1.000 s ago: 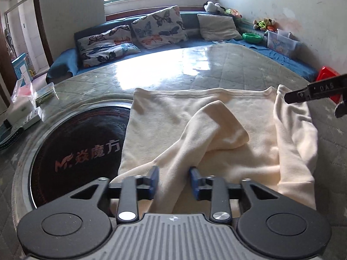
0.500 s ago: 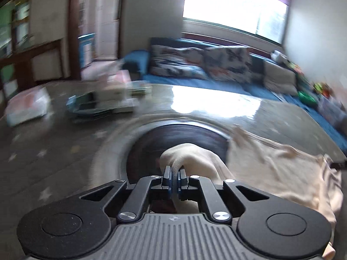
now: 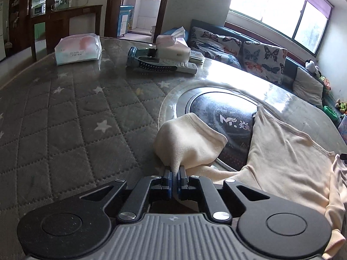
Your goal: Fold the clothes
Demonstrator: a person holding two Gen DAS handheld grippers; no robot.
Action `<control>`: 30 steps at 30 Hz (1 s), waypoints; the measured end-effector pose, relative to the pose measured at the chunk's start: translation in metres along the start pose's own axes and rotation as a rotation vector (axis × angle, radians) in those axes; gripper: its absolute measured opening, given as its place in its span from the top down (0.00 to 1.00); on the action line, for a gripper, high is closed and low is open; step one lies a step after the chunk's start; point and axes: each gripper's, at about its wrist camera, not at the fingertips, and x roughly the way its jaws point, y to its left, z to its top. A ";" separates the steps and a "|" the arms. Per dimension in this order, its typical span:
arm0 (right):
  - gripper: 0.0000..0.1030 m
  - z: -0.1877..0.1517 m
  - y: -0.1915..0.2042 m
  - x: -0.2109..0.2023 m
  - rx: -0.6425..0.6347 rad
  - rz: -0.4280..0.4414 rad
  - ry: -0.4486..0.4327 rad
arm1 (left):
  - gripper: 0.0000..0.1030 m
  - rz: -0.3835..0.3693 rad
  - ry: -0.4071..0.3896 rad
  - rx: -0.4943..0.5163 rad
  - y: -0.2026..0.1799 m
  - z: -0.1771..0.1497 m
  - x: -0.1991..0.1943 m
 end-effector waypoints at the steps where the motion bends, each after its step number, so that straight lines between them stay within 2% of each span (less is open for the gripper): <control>1: 0.68 0.001 0.004 0.003 -0.008 -0.007 0.005 | 0.94 0.000 0.001 0.004 -0.001 0.000 0.000; 8: 0.72 0.001 0.019 0.014 -0.071 -0.025 0.028 | 0.89 0.008 0.004 0.032 -0.007 0.004 0.000; 10: 0.83 0.001 0.019 0.013 -0.071 -0.021 0.028 | 0.89 0.006 -0.005 0.042 -0.009 0.005 -0.004; 12: 0.90 0.002 0.017 0.011 -0.072 -0.017 0.023 | 0.88 -0.004 -0.022 0.060 -0.015 0.006 -0.011; 17: 0.92 0.004 0.010 -0.005 -0.034 -0.005 -0.022 | 0.74 -0.068 -0.066 0.109 -0.038 0.010 -0.032; 22: 0.93 0.006 0.002 -0.038 -0.029 0.020 -0.092 | 0.73 -0.255 -0.045 0.223 -0.089 0.004 -0.038; 25: 0.93 0.005 -0.004 -0.056 -0.024 0.025 -0.129 | 0.71 -0.400 0.016 0.293 -0.127 -0.006 -0.033; 27: 0.93 0.004 -0.008 -0.067 -0.020 0.022 -0.152 | 0.66 -0.485 0.068 0.351 -0.154 -0.019 -0.028; 28: 0.93 0.003 -0.011 -0.074 -0.019 0.019 -0.164 | 0.59 -0.510 0.086 0.402 -0.168 -0.027 -0.027; 29: 0.93 0.002 -0.014 -0.078 -0.019 0.016 -0.167 | 0.51 -0.527 0.086 0.462 -0.181 -0.035 -0.028; 30: 0.93 0.000 -0.017 -0.081 -0.017 0.013 -0.168 | 0.48 -0.538 0.074 0.517 -0.193 -0.042 -0.029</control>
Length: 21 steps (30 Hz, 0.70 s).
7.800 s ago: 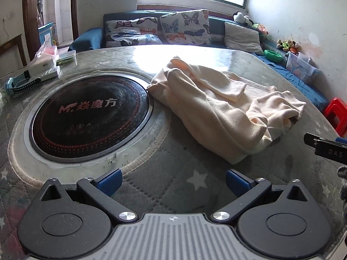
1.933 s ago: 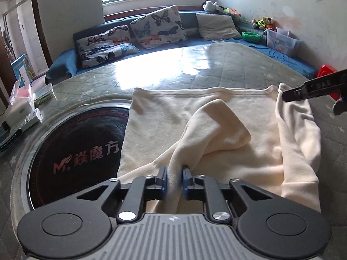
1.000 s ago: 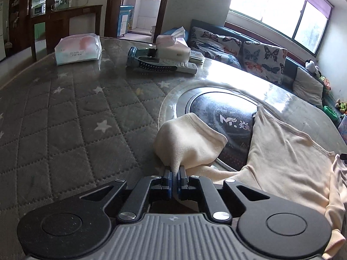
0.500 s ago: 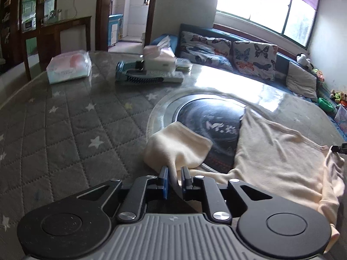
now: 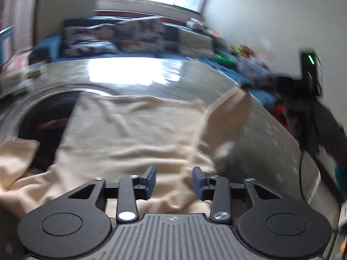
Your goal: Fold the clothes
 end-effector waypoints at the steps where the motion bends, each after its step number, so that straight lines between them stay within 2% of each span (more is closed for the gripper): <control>1: 0.93 -0.001 -0.003 -0.003 0.005 -0.002 -0.001 | 0.45 -0.001 0.007 0.047 -0.010 -0.002 0.005; 3: 0.93 -0.004 -0.009 -0.008 0.009 -0.009 -0.002 | 0.45 0.003 0.020 0.135 -0.028 -0.006 0.014; 6: 0.93 -0.009 -0.016 -0.013 0.019 -0.018 0.002 | 0.47 0.084 0.009 0.264 -0.045 -0.015 0.025; 7: 0.93 -0.011 -0.018 -0.013 0.025 -0.020 0.002 | 0.50 0.107 0.010 0.301 -0.049 -0.018 0.029; 8: 0.93 -0.013 -0.020 -0.013 0.030 -0.022 0.003 | 0.64 0.130 0.014 0.330 -0.051 -0.021 0.034; 11: 0.93 -0.018 -0.026 -0.015 0.043 -0.025 0.003 | 0.86 0.169 0.009 0.387 -0.052 -0.029 0.039; 13: 0.93 -0.020 -0.028 -0.017 0.051 -0.023 -0.002 | 0.89 0.135 -0.002 0.373 -0.048 -0.028 0.031; 18: 0.93 -0.027 -0.040 -0.035 0.071 -0.011 -0.037 | 0.91 -0.109 -0.019 0.291 -0.032 -0.026 -0.002; 21: 0.93 -0.039 -0.050 -0.050 0.084 -0.011 -0.032 | 0.91 -0.213 0.001 0.339 -0.028 -0.036 -0.011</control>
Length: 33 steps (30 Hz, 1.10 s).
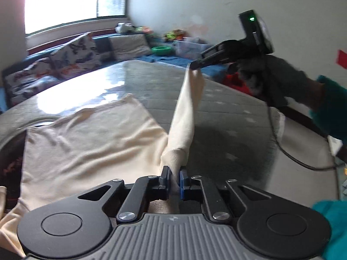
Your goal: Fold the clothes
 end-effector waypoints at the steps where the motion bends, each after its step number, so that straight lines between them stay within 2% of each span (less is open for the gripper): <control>1: 0.93 -0.005 -0.004 -0.005 0.003 -0.002 0.006 | 0.91 -0.022 0.009 0.017 -0.003 -0.004 0.000; 6: 0.89 -0.032 -0.024 -0.031 0.005 -0.067 0.058 | 0.89 -0.135 0.061 0.031 -0.010 -0.019 0.002; 11: 0.85 -0.051 -0.032 -0.051 0.007 -0.090 0.103 | 0.88 -0.088 0.008 0.008 -0.002 -0.005 0.002; 12: 0.81 -0.054 -0.034 -0.052 0.018 -0.079 0.115 | 0.88 -0.063 0.005 0.008 -0.003 -0.003 0.005; 14: 0.81 -0.057 -0.034 -0.051 0.028 -0.062 0.133 | 0.85 -0.049 0.008 -0.001 -0.006 0.000 0.012; 16: 0.81 -0.058 -0.032 -0.044 0.041 -0.046 0.145 | 0.82 -0.041 0.013 -0.007 -0.009 0.002 0.019; 23: 0.81 -0.047 -0.008 -0.011 0.043 0.022 0.174 | 0.81 -0.031 0.022 0.000 -0.015 0.002 0.028; 27: 0.81 -0.048 0.004 0.014 0.045 -0.014 0.247 | 0.81 -0.030 0.032 -0.008 -0.013 0.000 0.030; 30: 0.82 -0.051 0.008 0.019 0.050 -0.048 0.239 | 0.81 -0.040 0.035 -0.009 -0.013 -0.002 0.030; 33: 0.94 -0.052 0.012 0.019 0.031 -0.061 0.228 | 0.81 -0.049 0.044 -0.004 -0.014 -0.004 0.031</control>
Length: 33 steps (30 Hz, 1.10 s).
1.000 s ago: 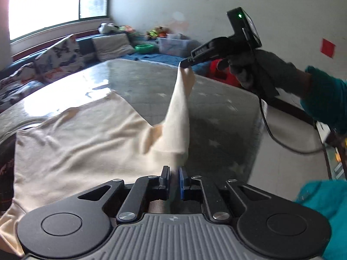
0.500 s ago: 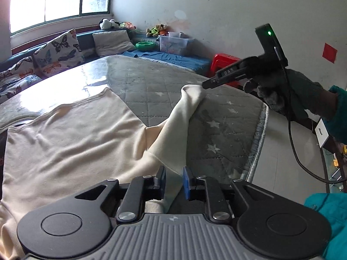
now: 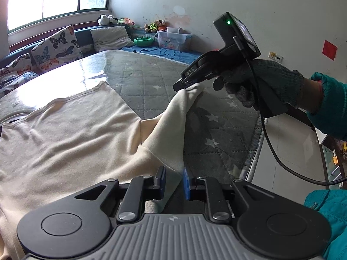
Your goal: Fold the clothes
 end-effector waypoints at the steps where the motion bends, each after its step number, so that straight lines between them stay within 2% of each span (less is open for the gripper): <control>1: 0.96 -0.001 0.002 0.000 -0.012 -0.008 -0.007 | 0.81 -0.002 0.004 -0.002 0.000 -0.001 0.001; 5: 0.98 0.004 0.002 -0.019 -0.010 0.015 -0.094 | 0.81 -0.010 0.020 -0.010 -0.001 -0.005 0.003; 10: 0.98 0.000 -0.006 -0.073 -0.020 0.027 -0.208 | 0.81 -0.033 0.030 -0.022 0.000 -0.008 0.003; 13: 0.98 -0.020 -0.027 -0.092 0.029 -0.001 -0.163 | 0.81 -0.064 0.030 -0.013 -0.001 -0.011 -0.001; 18: 0.96 -0.058 -0.054 -0.108 0.053 -0.107 -0.057 | 0.81 -0.052 -0.002 0.004 0.002 -0.004 -0.014; 20: 0.95 -0.065 -0.059 -0.113 0.056 -0.136 -0.044 | 0.68 -0.035 -0.020 -0.006 0.005 0.002 -0.016; 21: 0.94 -0.064 -0.059 -0.114 0.047 -0.143 -0.055 | 0.66 -0.023 -0.027 -0.014 0.006 0.004 -0.015; 24: 0.92 -0.055 -0.053 -0.110 0.029 -0.110 -0.080 | 0.66 -0.013 -0.018 -0.042 0.010 0.009 -0.007; 27: 0.80 -0.046 -0.042 -0.088 0.001 -0.046 -0.047 | 0.66 -0.015 0.009 -0.059 0.008 0.005 0.000; 30: 0.80 -0.041 -0.031 -0.059 -0.039 -0.044 -0.002 | 0.66 -0.028 0.028 -0.076 0.006 -0.001 0.003; 33: 0.77 -0.038 -0.024 -0.039 -0.080 -0.060 -0.003 | 0.64 -0.040 0.033 -0.080 0.003 -0.007 0.004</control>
